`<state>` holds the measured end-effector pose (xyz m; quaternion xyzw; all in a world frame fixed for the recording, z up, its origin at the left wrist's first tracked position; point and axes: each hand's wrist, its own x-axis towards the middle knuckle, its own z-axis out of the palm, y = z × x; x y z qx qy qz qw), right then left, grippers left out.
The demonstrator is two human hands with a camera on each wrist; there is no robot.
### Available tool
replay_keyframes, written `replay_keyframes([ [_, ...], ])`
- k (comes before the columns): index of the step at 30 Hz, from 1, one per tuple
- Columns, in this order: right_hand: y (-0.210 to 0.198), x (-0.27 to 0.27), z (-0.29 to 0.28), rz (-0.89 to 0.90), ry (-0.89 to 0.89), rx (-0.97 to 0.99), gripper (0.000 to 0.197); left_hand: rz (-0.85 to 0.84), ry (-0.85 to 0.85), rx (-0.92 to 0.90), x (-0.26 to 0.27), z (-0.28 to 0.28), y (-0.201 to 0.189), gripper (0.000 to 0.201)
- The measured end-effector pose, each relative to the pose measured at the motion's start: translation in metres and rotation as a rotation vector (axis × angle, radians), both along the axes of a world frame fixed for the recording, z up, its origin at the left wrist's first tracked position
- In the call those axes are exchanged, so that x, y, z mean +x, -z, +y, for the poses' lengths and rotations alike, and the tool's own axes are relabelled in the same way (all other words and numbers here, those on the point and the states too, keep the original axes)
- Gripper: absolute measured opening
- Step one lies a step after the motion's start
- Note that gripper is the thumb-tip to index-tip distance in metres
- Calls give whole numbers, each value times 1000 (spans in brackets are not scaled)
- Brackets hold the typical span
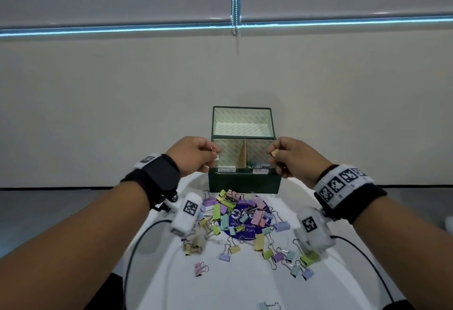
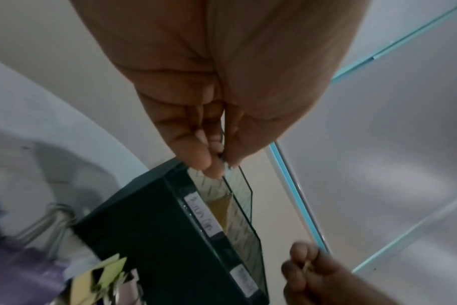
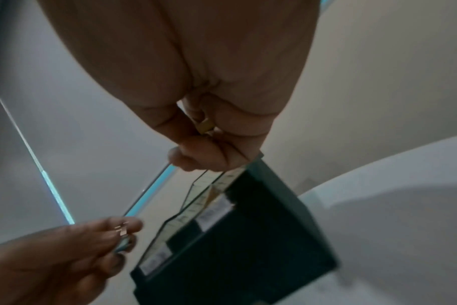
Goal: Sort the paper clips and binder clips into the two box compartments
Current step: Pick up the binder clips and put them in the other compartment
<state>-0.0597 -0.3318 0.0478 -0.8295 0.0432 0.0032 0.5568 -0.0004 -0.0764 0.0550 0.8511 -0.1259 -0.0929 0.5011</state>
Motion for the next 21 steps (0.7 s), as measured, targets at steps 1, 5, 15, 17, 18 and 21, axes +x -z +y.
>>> replay_keyframes([
  [1,-4,7,9,-2,-1,-33,20,-36,-11,14,3,-8,0,12],
  [5,-15,33,49,-26,-21,-245,27,-124,-37,61,13,-23,1,19],
  [15,-26,36,65,-161,-199,-503,46,-434,61,564,4,34,4,8],
  [17,-20,23,47,-262,-151,-465,25,-397,140,705,-2,47,10,11],
  [18,-14,16,38,-292,-148,-473,17,-370,176,775,-5,51,14,14],
  [21,6,-5,13,-251,-215,-559,10,-285,251,910,-12,56,27,29],
])
